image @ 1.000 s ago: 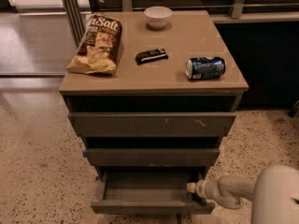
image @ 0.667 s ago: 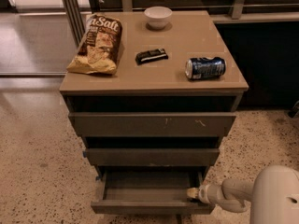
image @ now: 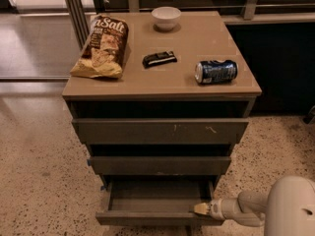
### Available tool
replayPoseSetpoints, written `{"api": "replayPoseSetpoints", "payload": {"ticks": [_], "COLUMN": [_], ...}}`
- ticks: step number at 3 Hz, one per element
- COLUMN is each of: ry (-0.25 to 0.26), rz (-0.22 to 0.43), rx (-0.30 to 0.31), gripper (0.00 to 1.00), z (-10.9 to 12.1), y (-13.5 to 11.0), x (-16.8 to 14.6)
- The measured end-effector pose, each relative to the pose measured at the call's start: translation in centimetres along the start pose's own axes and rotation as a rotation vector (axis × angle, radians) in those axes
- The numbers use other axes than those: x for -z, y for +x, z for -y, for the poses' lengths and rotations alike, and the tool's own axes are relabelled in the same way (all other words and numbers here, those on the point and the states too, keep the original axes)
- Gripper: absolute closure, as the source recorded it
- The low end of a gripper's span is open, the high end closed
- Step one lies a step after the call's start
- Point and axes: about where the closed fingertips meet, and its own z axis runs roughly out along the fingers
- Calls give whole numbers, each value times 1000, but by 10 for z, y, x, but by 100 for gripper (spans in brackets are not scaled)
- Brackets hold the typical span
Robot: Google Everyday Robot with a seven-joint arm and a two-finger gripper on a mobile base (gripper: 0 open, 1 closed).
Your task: Open bottom drawer
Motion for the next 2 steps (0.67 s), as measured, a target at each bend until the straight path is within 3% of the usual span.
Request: {"api": "replayPoseSetpoints", "payload": {"ticks": [1,2], "ry": [-39,-41], "rz": [-19,-3], "rx": [20,56], "gripper": [100,100], "z": [-14,-25], "y": [7,-1], "x": [5,9]}}
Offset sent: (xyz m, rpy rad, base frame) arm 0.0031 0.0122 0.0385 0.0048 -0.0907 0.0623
